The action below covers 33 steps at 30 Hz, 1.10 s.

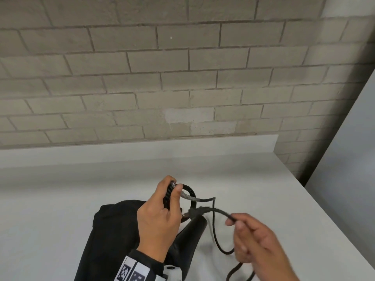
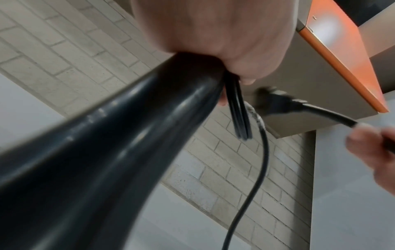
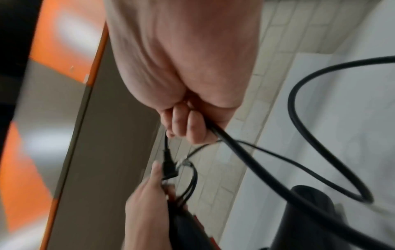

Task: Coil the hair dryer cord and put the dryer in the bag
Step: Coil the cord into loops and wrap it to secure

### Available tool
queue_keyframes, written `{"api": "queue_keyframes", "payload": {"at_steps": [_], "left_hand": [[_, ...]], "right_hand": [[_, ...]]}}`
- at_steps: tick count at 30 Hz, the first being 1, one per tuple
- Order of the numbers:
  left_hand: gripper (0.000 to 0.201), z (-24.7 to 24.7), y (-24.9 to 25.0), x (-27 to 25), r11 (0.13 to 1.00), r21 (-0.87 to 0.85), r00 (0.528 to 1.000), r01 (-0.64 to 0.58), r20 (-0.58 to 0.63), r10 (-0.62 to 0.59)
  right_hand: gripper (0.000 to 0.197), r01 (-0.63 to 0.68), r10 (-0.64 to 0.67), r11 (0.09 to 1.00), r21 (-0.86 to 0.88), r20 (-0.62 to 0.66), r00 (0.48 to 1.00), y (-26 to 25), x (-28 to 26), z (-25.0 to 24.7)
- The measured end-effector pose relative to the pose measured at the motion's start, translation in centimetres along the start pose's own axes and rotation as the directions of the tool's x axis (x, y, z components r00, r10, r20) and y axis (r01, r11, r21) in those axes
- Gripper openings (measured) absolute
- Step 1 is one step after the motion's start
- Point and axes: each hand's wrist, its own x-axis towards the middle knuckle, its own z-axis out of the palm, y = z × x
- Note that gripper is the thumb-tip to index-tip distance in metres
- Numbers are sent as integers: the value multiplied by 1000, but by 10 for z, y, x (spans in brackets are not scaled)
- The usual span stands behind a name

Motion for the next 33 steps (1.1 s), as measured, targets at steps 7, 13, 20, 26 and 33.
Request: {"api": "queue_keyframes", "payload": {"at_steps": [7, 13, 20, 26, 33], "left_hand": [[25, 3, -5, 4, 1000, -16, 1000, 18, -12, -18], [22, 4, -1, 1, 1000, -21, 1000, 7, 8, -6], [22, 5, 3, 0, 1000, -12, 1000, -9, 13, 9], [23, 5, 3, 0, 1000, -22, 1000, -11, 0, 11], [24, 2, -2, 2, 1000, 6, 1000, -11, 18, 11]], "right_hand": [[18, -38, 27, 862, -505, -28, 999, -14, -15, -77], [21, -241, -127, 465, -852, -334, 934, 17, -5, -146], [40, -252, -273, 402, -880, -378, 885, 17, 8, -129], [26, 304, -383, 467, -830, 119, 916, 6, 20, -29], [31, 399, -154, 405, -822, 369, 917, -5, 56, 3]]}}
